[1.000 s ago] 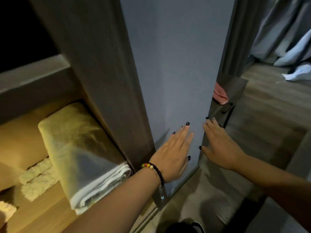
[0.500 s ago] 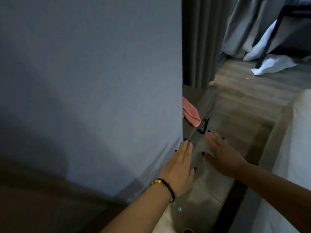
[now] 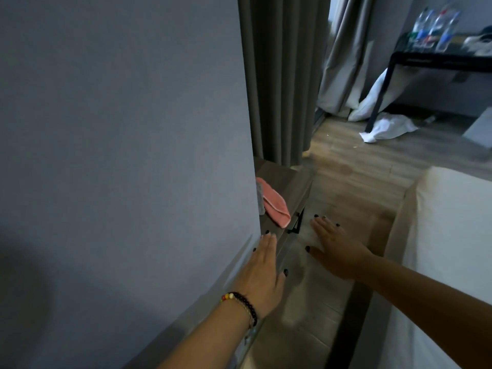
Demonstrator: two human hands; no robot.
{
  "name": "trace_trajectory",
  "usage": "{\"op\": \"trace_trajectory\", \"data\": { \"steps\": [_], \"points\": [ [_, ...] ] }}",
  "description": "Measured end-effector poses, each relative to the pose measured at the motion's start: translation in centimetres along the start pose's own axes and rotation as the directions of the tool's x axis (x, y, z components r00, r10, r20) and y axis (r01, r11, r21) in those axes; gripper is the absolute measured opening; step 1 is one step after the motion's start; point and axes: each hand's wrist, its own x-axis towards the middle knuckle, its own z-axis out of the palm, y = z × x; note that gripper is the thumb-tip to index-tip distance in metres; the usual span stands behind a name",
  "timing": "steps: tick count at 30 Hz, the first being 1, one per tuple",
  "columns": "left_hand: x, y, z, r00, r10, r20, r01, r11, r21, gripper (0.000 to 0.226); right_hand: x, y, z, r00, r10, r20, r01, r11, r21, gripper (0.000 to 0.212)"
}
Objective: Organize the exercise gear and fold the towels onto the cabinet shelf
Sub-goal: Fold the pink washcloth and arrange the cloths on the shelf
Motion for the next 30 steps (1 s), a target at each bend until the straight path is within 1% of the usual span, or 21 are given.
{"op": "trace_trajectory", "data": {
  "steps": [4, 7, 9, 12, 15, 18, 21, 24, 27, 28, 30],
  "points": [
    [2.4, 1.0, 0.2, 1.0, -0.025, -0.004, 0.025, 0.997, -0.071, 0.079, 1.4, 0.7, -0.6, 0.999, -0.009, -0.044, 0.011, 0.999, 0.046, 0.067],
    [5.3, 1.8, 0.4, 0.999, -0.042, -0.007, 0.041, 0.993, -0.112, 0.081, 3.6, 2.4, -1.7, 1.0, -0.006, -0.028, 0.007, 0.999, 0.046, 0.068],
    [7.8, 2.4, 0.6, 0.997, -0.072, -0.038, 0.067, 0.991, -0.113, 0.081, 5.5, 4.0, -2.4, 1.0, -0.025, -0.016, 0.025, 1.0, -0.001, 0.07],
    [12.2, 3.0, 1.3, 0.979, -0.17, -0.114, 0.159, 0.982, -0.101, 0.082, 8.8, 7.0, -3.6, 0.997, -0.075, 0.029, 0.077, 0.992, -0.098, 0.074],
    [16.3, 3.2, 2.3, 0.959, -0.256, -0.124, 0.243, 0.964, -0.109, 0.084, 12.3, 10.1, -4.5, 0.987, -0.109, 0.114, 0.125, 0.982, -0.145, 0.075],
    [20.1, 3.3, 3.0, 0.935, -0.333, -0.123, 0.318, 0.939, -0.131, 0.081, 15.8, 12.5, -5.4, 0.978, -0.132, 0.162, 0.158, 0.975, -0.155, 0.075],
    [23.6, 3.2, 3.1, 0.909, -0.388, -0.149, 0.356, 0.912, -0.202, 0.08, 19.3, 13.9, -6.2, 0.965, -0.182, 0.189, 0.216, 0.96, -0.179, 0.077],
    [26.5, 2.4, 3.0, 0.877, -0.446, -0.181, 0.402, 0.885, -0.236, 0.082, 23.1, 14.4, -6.8, 0.954, -0.225, 0.2, 0.259, 0.953, -0.16, 0.078],
    [28.6, 1.1, 2.6, 0.846, -0.505, -0.172, 0.45, 0.849, -0.277, 0.082, 26.9, 14.1, -6.9, 0.942, -0.255, 0.22, 0.291, 0.945, -0.149, 0.076],
    [29.2, 0.3, 2.4, 0.83, -0.531, -0.169, 0.461, 0.825, -0.328, 0.083, 28.3, 13.9, -6.9, 0.937, -0.264, 0.228, 0.302, 0.941, -0.15, 0.076],
    [30.4, -1.6, 2.0, 0.768, -0.616, -0.172, 0.518, 0.757, -0.398, 0.082, 30.9, 13.5, -6.6, 0.927, -0.28, 0.248, 0.322, 0.935, -0.149, 0.076]
  ]
}}
